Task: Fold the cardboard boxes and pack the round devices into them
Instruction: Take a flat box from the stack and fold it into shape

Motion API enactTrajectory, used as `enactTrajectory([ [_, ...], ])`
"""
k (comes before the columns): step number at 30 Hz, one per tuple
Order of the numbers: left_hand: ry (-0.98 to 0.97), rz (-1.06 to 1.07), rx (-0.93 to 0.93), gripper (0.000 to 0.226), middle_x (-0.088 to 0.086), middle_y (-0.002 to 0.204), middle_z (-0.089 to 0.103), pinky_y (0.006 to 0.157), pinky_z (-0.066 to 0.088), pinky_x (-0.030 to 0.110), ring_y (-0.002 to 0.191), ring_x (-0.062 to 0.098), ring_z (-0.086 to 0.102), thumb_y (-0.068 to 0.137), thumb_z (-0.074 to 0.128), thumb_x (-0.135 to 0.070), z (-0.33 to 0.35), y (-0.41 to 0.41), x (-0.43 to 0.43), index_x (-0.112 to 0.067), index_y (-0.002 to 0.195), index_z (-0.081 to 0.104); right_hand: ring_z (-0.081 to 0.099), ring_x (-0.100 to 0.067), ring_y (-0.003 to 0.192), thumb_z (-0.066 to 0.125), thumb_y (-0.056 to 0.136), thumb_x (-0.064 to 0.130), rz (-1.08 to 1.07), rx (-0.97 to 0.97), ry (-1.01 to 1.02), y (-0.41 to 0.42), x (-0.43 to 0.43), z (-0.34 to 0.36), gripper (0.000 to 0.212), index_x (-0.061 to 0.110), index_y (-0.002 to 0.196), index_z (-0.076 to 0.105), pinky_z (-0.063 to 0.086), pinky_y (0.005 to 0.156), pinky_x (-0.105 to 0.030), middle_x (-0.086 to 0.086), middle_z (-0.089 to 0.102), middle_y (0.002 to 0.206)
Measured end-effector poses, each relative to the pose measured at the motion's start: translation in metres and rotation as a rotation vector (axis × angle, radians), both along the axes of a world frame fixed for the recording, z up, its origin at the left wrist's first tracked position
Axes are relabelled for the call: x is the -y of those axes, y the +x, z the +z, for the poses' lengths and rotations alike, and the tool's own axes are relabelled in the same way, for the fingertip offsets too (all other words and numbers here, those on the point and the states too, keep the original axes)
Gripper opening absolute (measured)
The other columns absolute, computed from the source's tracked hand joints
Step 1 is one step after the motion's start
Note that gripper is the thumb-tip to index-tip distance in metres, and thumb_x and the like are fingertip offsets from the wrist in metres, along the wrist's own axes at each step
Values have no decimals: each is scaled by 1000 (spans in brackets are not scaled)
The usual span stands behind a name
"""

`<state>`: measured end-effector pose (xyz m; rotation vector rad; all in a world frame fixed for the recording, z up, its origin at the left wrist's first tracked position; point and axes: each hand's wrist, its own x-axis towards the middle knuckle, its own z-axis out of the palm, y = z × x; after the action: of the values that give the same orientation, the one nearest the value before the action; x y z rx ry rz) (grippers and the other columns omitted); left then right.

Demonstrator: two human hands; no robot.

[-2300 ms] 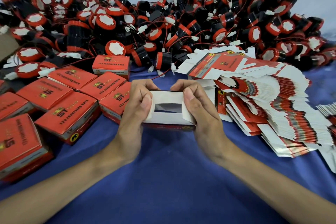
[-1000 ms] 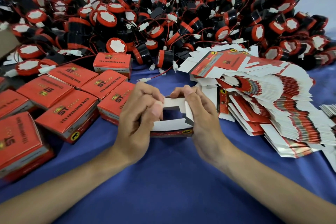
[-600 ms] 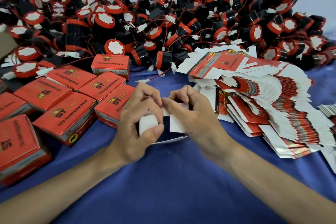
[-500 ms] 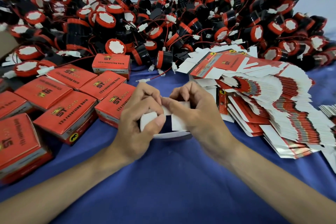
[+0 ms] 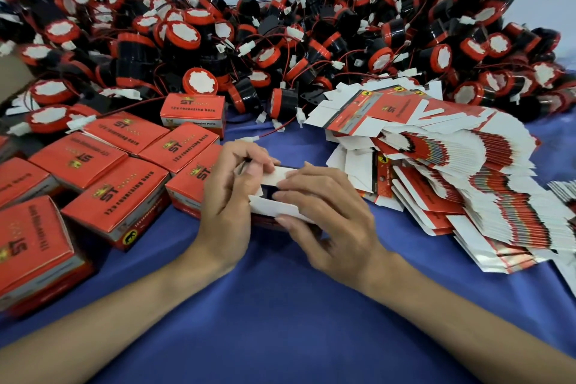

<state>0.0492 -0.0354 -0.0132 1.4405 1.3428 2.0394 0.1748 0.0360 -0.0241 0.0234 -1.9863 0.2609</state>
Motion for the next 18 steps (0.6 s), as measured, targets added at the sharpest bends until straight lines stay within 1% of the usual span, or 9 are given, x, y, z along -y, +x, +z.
enactTrajectory([
  [3, -31, 23, -31, 20, -4, 85, 56, 82, 44, 26, 85, 16, 56, 91, 37, -29, 1, 0, 0, -16, 87, 51, 58, -25, 95, 59, 95, 16, -22, 15, -30, -1, 1, 0, 24, -4, 96, 73, 48, 91, -35, -16, 68, 99],
  [5, -44, 29, -50, 24, -3, 85, 57, 81, 42, 23, 84, 12, 55, 92, 34, -30, 2, 0, 0, -16, 84, 52, 57, -26, 92, 59, 96, 18, -43, 24, -44, 0, 2, 1, 22, 1, 95, 73, 46, 91, -31, -16, 67, 99],
  [8, -41, -10, -74, 24, 3, 88, 55, 83, 41, 28, 87, 14, 54, 92, 34, -31, 1, -1, 0, -16, 86, 52, 52, -27, 95, 56, 97, 24, -54, -5, -85, 0, 3, 2, 16, 12, 87, 60, 45, 84, -32, -10, 54, 111],
  [9, -36, -34, -93, 22, 2, 89, 54, 84, 40, 29, 88, 14, 53, 92, 34, -30, 1, -2, 1, -16, 88, 52, 51, -27, 94, 55, 97, 24, -50, -17, -118, 0, 3, 2, 19, 11, 84, 57, 45, 81, -33, -8, 48, 110],
  [11, -32, -66, -137, 17, -2, 91, 53, 84, 39, 26, 89, 11, 51, 90, 36, -27, 0, -3, 1, -19, 90, 51, 49, -24, 86, 54, 97, 22, -38, -22, -157, 1, 5, 2, 23, 6, 81, 58, 42, 78, -29, -9, 49, 102],
  [13, -36, -90, -131, 14, -9, 92, 53, 82, 39, 27, 89, 11, 51, 84, 39, -26, 0, -5, 1, -22, 91, 51, 45, -19, 80, 54, 97, 22, -45, 7, -198, 2, 9, 5, 15, 8, 96, 59, 36, 80, -21, -3, 53, 91],
  [15, -25, -114, -113, 17, -14, 92, 53, 77, 39, 32, 86, 13, 51, 80, 39, -25, 0, -5, 1, -24, 92, 51, 43, -15, 79, 56, 93, 20, -52, 22, -289, 2, 14, 9, 29, 12, 121, 51, 35, 83, -15, 12, 48, 83],
  [16, -12, -116, -119, 18, -13, 92, 53, 77, 39, 32, 86, 13, 50, 81, 37, -24, 0, -5, 1, -25, 92, 52, 42, -12, 79, 56, 91, 17, -43, 29, -315, 2, 15, 11, 37, 13, 127, 49, 35, 83, -14, 17, 45, 82],
  [18, 6, -113, -141, 20, -12, 94, 52, 80, 38, 30, 87, 12, 49, 87, 33, -25, -2, -5, 0, -24, 95, 51, 39, -8, 78, 54, 89, 10, -21, 26, -295, 3, 15, 14, 35, 8, 124, 55, 35, 79, -18, 19, 42, 86],
])
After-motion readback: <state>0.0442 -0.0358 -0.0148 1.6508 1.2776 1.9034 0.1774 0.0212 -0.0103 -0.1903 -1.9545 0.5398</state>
